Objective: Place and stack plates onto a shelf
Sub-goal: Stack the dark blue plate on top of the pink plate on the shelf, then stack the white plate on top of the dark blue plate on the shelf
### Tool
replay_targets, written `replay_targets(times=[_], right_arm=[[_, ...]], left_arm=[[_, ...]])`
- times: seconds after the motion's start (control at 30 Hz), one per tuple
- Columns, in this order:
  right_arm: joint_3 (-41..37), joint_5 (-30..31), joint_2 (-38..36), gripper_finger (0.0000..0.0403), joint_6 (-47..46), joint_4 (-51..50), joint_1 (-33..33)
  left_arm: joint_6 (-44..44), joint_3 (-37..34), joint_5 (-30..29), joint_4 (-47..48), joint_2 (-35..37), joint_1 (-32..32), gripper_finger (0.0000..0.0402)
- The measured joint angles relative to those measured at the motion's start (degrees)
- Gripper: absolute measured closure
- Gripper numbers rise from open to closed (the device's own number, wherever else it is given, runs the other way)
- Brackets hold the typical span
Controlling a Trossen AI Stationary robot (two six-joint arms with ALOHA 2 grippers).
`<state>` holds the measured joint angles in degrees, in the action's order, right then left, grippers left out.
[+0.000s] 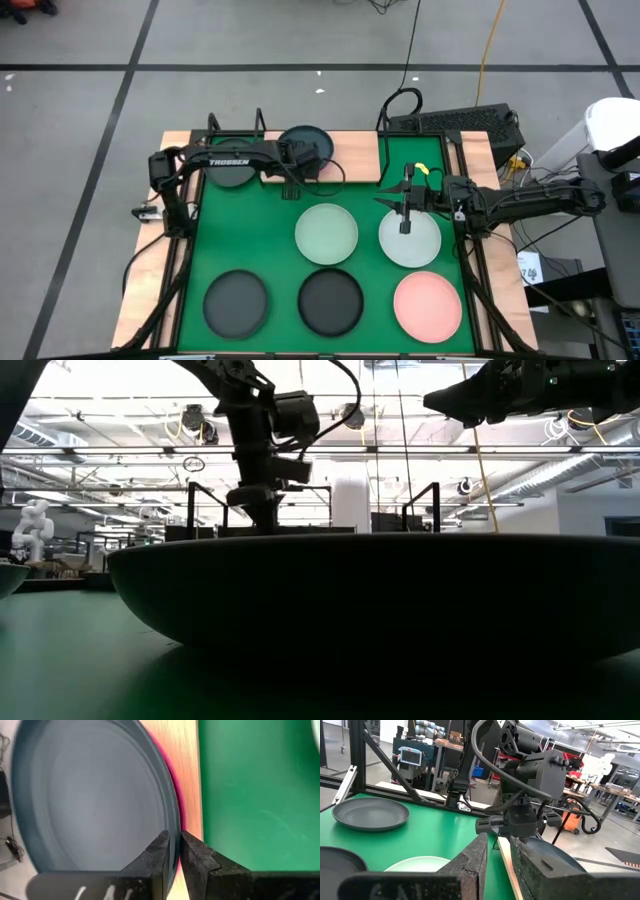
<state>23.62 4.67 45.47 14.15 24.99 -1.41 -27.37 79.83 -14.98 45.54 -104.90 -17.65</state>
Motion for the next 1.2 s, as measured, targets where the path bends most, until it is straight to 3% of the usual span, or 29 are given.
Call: replay_targets(times=[0.17, 0.53, 0.8, 1.03, 1.2], right_arm=[[0.0, 0.0, 0.0, 0.0332, 0.0, 0.01, 0.0], [0.0, 0.0, 0.0, 0.0332, -0.16, 0.01, 0.0], [-0.02, 0.0, 0.02, 0.0332, -0.18, -0.35, 0.0], [-0.02, 0.0, 0.02, 0.0332, -2.24, -2.27, -0.04], [-0.02, 0.02, 0.02, 0.0332, -2.72, -5.33, -0.07]], left_arm=[[1.17, 0.0, -0.02, 1.76, 0.0, 0.0, 0.0343], [4.66, 0.0, -2.15, 2.38, 1.3, 0.17, 0.0283], [13.93, 0.04, -2.01, 2.56, 12.78, 2.29, 0.0282], [17.84, 0.03, -2.29, -1.67, 21.76, 8.21, 0.0282], [18.98, -5.65, -6.25, -8.87, 26.84, 13.87, 0.0282]])
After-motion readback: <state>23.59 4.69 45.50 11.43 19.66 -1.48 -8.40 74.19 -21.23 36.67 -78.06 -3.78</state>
